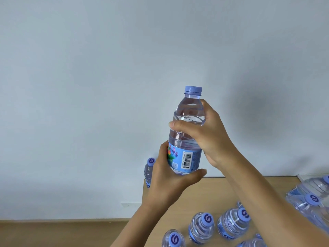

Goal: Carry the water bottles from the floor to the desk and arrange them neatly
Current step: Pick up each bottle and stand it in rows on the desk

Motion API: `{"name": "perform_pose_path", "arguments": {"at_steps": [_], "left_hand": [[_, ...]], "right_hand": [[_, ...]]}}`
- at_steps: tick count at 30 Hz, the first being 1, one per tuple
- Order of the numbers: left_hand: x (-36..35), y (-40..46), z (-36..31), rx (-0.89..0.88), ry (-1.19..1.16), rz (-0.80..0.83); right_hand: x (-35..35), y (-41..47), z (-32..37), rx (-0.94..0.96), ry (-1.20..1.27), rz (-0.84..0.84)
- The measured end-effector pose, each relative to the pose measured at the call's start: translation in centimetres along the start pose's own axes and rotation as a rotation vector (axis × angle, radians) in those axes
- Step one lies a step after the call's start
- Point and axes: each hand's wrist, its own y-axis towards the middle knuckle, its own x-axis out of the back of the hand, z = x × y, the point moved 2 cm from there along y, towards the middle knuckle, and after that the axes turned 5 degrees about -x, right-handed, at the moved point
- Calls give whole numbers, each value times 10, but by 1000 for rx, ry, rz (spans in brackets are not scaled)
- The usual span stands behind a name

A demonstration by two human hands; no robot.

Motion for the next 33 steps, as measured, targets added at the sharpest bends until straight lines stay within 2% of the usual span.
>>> {"name": "perform_pose_path", "arguments": {"at_steps": [5, 8, 14, 18, 22, 28, 33], "left_hand": [[6, 4, -10, -2, -124, 122], [8, 7, -14, -27, -146, 136], [3, 6, -17, -77, -97, 23], [-1, 5, -17, -93, -48, -18], [0, 5, -19, -79, -83, 6], [5, 10, -24, -38, -201, 143], [4, 8, -22, -75, -153, 42]], "right_hand": [[7, 5, 8, -19, 119, 143], [10, 7, 13, -19, 147, 193], [3, 0, 16, 27, 43, 26], [-1, -1, 11, 9, 58, -64], [1, 0, 17, 21, 68, -18], [5, 6, 24, -9, 155, 129], [5, 4, 26, -2, 123, 157]]}}
